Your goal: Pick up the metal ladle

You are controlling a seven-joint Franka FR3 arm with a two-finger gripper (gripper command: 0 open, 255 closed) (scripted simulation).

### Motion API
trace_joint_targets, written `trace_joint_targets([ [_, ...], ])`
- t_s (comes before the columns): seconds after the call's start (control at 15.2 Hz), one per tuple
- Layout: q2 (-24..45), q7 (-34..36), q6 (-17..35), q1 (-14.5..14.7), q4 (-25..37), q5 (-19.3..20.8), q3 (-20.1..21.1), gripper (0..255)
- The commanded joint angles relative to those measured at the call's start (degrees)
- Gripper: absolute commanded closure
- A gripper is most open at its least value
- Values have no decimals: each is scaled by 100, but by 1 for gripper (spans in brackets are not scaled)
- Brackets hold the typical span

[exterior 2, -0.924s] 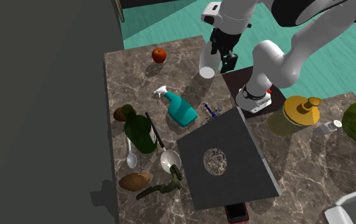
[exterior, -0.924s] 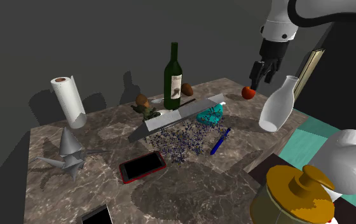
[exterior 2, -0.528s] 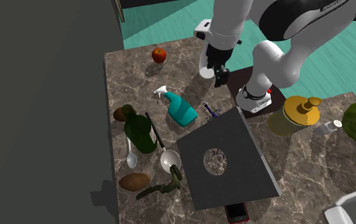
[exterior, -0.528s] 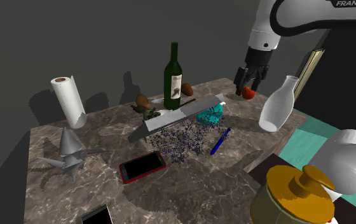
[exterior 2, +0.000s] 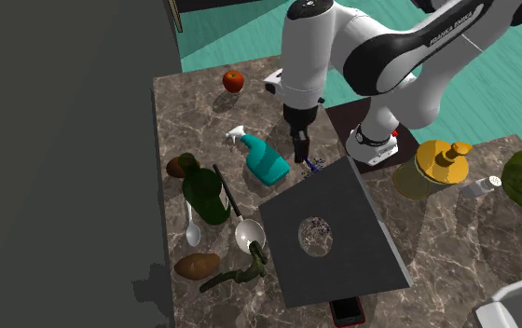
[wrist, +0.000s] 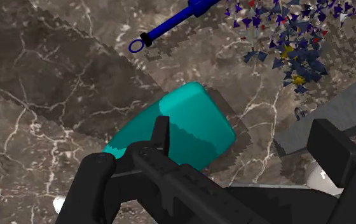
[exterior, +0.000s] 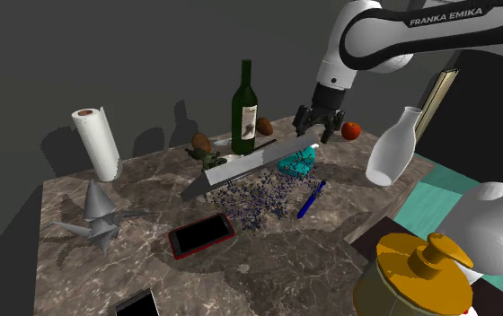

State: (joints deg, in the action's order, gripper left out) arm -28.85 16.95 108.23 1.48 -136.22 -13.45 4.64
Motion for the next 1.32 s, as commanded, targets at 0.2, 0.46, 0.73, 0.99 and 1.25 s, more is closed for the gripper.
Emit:
trace_joint_targets([
  [0.2,846,418,863,118,192,-699,113,0],
  [0.46,1577,636,1483,218,490,-1261,175,0],
  [0.73,2334,779,2027,315,911,-1840,224,0],
  [0.99,3002,859,2425,376,1373,-2350,271,0],
  [1.25,3155,673,2666,392,1252,-2482,291,0],
])
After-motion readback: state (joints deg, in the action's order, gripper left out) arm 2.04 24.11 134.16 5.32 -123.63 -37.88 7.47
